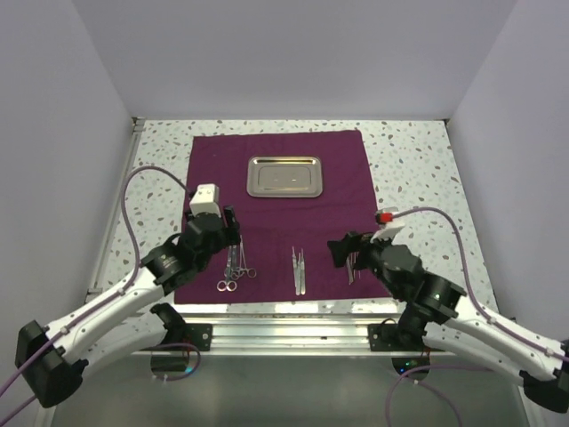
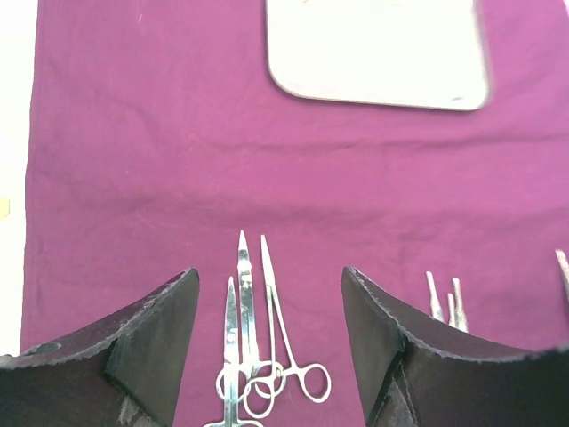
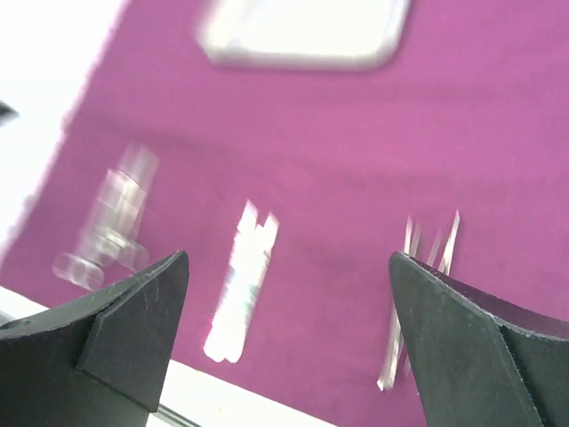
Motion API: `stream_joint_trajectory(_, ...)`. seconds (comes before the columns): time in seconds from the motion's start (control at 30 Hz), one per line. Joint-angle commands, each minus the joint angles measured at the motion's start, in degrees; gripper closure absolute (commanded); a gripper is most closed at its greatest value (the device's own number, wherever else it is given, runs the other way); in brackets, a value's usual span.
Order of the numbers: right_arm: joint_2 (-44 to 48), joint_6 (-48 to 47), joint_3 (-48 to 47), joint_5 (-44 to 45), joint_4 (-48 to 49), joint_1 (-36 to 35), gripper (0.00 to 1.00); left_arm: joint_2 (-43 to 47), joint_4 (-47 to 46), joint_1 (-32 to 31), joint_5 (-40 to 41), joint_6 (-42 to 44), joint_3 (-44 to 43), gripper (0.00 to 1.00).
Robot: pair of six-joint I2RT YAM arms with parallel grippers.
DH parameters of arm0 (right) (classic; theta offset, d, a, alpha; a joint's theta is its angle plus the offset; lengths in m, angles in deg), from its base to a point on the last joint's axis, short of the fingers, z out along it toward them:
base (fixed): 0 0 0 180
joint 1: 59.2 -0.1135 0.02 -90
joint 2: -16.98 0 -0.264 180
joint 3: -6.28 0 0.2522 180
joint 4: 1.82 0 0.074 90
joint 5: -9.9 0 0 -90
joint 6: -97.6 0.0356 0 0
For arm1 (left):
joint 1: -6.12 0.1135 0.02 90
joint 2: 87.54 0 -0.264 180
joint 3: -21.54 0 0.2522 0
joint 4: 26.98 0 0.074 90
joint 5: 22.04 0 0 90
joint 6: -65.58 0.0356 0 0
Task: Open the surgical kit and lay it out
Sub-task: Place the medical item in the surgical kit, then reset both arms
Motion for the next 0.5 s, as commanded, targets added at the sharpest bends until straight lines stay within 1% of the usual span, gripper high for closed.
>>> stream_joint_trajectory(0.0, 10.18, -3.79, 3.80, 1.48, 7.67, -0.13, 0.01, 5.44, -2.03, -0.37, -2.75, 3.93, 4.08, 0.32)
stream_joint_trajectory(0.03, 13.43, -5.80, 4.33, 1.05, 8.55, -0.13, 0.01, 7.80, -3.08, -0.54, -4.40, 4.28, 4.88, 0.32)
stream_joint_trajectory(0.1, 16.17, -8.71, 5.74, -3.15, 9.87, -0.22, 0.01, 9.57, -5.98, -0.54, -5.73, 5.25, 6.72, 0.33)
stream_joint_trajectory(0.13, 17.84, -9.94, 5.92, -3.78, 10.57, -0.13, 0.02, 10.97, -6.95, -0.46, -6.09, 5.69, 7.25, 0.33)
stream_joint_trajectory(0.3, 20.23, -10.22, 6.18, -3.18, 10.05, -0.13, 0.02, 12.74, -7.22, -0.45, -4.51, 6.22, 7.35, 0.33)
stream_joint_trajectory(0.47, 20.05, -11.01, 6.27, -1.95, 10.67, -0.13, 0.01, 11.78, -6.87, -0.46, -4.16, 6.13, 7.26, 0.34)
